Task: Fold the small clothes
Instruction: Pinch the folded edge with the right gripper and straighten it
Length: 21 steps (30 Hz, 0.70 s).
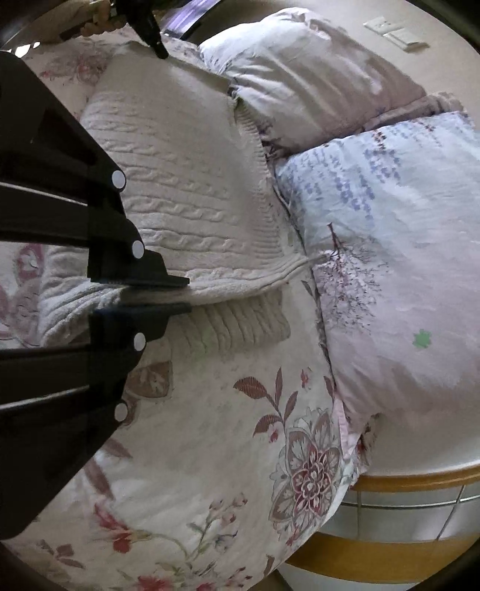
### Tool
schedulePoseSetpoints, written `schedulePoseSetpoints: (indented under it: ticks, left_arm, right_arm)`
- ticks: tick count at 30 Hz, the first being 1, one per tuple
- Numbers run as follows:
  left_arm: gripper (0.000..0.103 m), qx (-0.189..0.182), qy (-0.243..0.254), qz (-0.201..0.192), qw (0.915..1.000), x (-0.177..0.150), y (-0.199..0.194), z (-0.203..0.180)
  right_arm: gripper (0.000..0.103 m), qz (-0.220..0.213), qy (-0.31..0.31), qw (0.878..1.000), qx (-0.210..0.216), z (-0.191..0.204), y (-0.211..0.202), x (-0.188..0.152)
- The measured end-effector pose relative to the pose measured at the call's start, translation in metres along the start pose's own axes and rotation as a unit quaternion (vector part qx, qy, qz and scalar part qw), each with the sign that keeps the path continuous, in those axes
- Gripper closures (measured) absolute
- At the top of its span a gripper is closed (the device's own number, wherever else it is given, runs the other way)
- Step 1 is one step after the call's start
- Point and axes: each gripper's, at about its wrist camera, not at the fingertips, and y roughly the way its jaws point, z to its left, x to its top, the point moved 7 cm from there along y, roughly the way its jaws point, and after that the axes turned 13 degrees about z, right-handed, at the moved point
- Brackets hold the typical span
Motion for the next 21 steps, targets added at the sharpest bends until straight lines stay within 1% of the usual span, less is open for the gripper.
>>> schedulePoseSetpoints:
  ticks: [2, 5, 7, 9, 11, 12, 13, 14, 15, 16, 17, 18, 19, 20, 21]
  left_arm:
    - [0.097, -0.004, 0.002, 0.001, 1.0, -0.003, -0.004, 0.001]
    - [0.097, -0.005, 0.005, -0.001, 1.0, -0.007, -0.006, 0.003]
    - [0.097, -0.006, -0.001, 0.001, 1.0, -0.008, -0.003, 0.007]
    - [0.097, -0.008, -0.01, 0.005, 0.9999, -0.008, 0.003, 0.009]
    - [0.094, -0.004, -0.009, 0.002, 1.0, -0.009, 0.004, 0.008]
    - [0.091, 0.001, -0.007, 0.001, 1.0, -0.009, 0.003, 0.007]
    - [0.091, 0.002, -0.006, 0.0, 1.0, -0.008, 0.003, 0.005]
    - [0.087, 0.0, -0.005, 0.001, 1.0, -0.008, 0.001, 0.004]
    - [0.08, -0.003, -0.005, 0.0, 1.0, -0.007, -0.001, 0.002]
    - [0.076, -0.003, -0.006, -0.008, 0.9999, -0.006, -0.006, 0.001]
    - [0.067, 0.002, -0.006, -0.022, 0.9997, -0.005, -0.012, -0.001]
    - [0.062, 0.005, -0.004, -0.035, 0.9994, -0.004, -0.017, -0.003]
    - [0.06, 0.007, 0.006, -0.055, 0.9985, -0.002, -0.026, -0.009]
    - [0.057, 0.008, 0.015, -0.064, 0.9978, -0.001, -0.03, -0.015]
    - [0.051, 0.008, 0.028, -0.072, 0.997, -0.001, -0.033, -0.023]
  right_arm:
    - [0.094, -0.003, 0.003, 1.0, 0.003, 0.001, -0.006, -0.003]
    - [0.094, -0.004, 0.002, 1.0, -0.004, 0.0, -0.009, -0.008]
    - [0.094, 0.002, 0.002, 1.0, -0.021, -0.003, -0.004, -0.009]
    - [0.094, 0.018, 0.008, 0.999, -0.031, -0.008, 0.009, -0.012]
    - [0.094, 0.015, 0.008, 0.999, -0.038, -0.008, 0.014, -0.013]
    - [0.094, 0.014, 0.003, 0.999, -0.047, -0.006, 0.015, -0.013]
    - [0.094, 0.015, -0.007, 0.998, -0.062, -0.003, 0.014, -0.011]
    - [0.093, 0.013, -0.012, 0.997, -0.07, -0.001, 0.013, -0.01]
    - [0.089, 0.009, -0.014, 0.997, -0.072, 0.002, 0.01, -0.009]
    - [0.083, 0.002, -0.017, 0.997, -0.078, 0.004, 0.005, -0.007]
    - [0.078, -0.015, -0.02, 0.996, -0.082, 0.009, -0.004, -0.004]
    - [0.07, -0.032, -0.026, 0.996, -0.078, 0.015, -0.012, -0.001]
    - [0.065, -0.043, -0.033, 0.996, -0.073, 0.019, -0.016, 0.001]
    - [0.065, -0.051, -0.046, 0.995, -0.067, 0.028, -0.02, 0.003]
    - [0.065, -0.049, -0.059, 0.995, -0.062, 0.036, -0.021, 0.004]
